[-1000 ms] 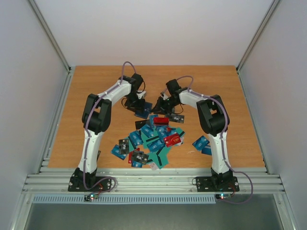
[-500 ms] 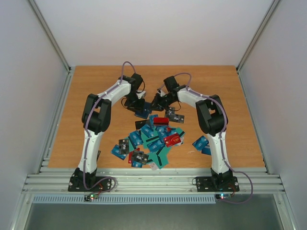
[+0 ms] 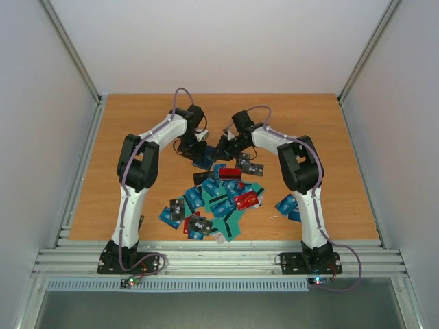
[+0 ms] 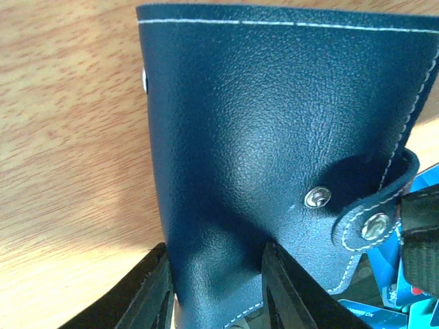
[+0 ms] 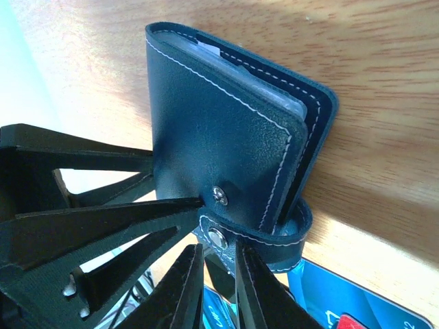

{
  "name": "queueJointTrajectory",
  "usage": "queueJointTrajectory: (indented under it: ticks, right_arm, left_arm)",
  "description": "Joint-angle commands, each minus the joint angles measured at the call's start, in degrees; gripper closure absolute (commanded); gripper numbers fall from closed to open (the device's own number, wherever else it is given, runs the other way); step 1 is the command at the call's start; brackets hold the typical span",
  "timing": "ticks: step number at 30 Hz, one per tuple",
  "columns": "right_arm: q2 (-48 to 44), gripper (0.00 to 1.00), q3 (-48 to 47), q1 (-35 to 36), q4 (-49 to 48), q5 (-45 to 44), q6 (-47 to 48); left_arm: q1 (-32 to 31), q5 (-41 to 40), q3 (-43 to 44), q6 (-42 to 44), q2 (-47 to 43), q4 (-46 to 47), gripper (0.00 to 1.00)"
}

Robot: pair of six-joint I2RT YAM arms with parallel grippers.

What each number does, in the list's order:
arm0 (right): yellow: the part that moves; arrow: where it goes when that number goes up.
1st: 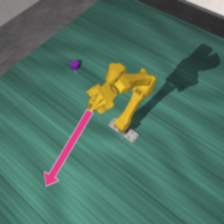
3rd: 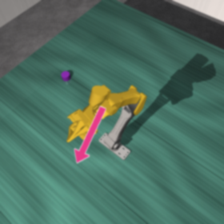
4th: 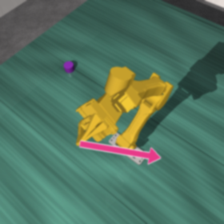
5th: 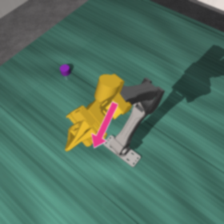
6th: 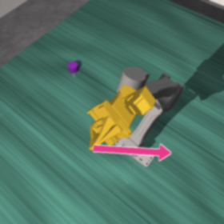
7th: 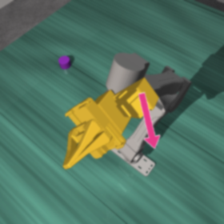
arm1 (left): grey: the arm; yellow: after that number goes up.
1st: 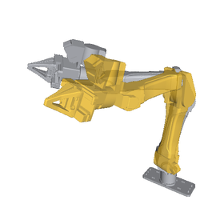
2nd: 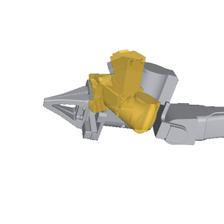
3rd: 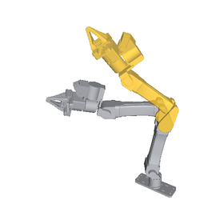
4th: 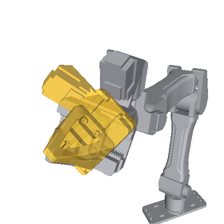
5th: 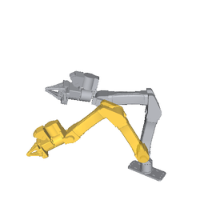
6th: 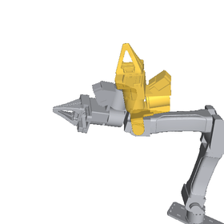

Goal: Put the credit cards into the card holder

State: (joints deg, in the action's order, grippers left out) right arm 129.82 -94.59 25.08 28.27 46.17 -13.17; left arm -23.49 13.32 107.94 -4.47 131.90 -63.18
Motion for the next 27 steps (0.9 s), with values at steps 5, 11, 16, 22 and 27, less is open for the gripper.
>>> queueJointTrajectory:
  ticks: [5, 11, 16, 22, 27]
  right_arm:
    - [-0.5, 0.85, 2.2, 0.4, -3.0, 1.0, -1.2]
    - [0.8, 0.85, 1.6, 0.6, -4.5, 1.4, -3.0]
    - [1.8, 0.85, 1.0, 1.0, -5.6, 1.6, -4.2]
    - [3.2, 0.85, -0.6, 1.1, -5.5, 0.6, -4.9]
    - [4.1, 0.86, -1.0, 1.1, -5.4, -0.7, -4.9]
  left_arm:
    - [-1.2, -0.3, -2.3, -0.5, 4.0, 2.6, 0.66]
    - [-1.2, 0.3, -2.3, -0.6, 4.0, 2.6, 0.68]
    - [-1.2, 0.4, -2.1, -0.6, 3.9, 2.3, 0.68]
    - [-1.2, 0.8, -2.0, -0.6, 3.9, 2.0, 0.68]
    - [-1.2, 1.2, -1.9, -0.6, 3.9, 1.8, 0.68]
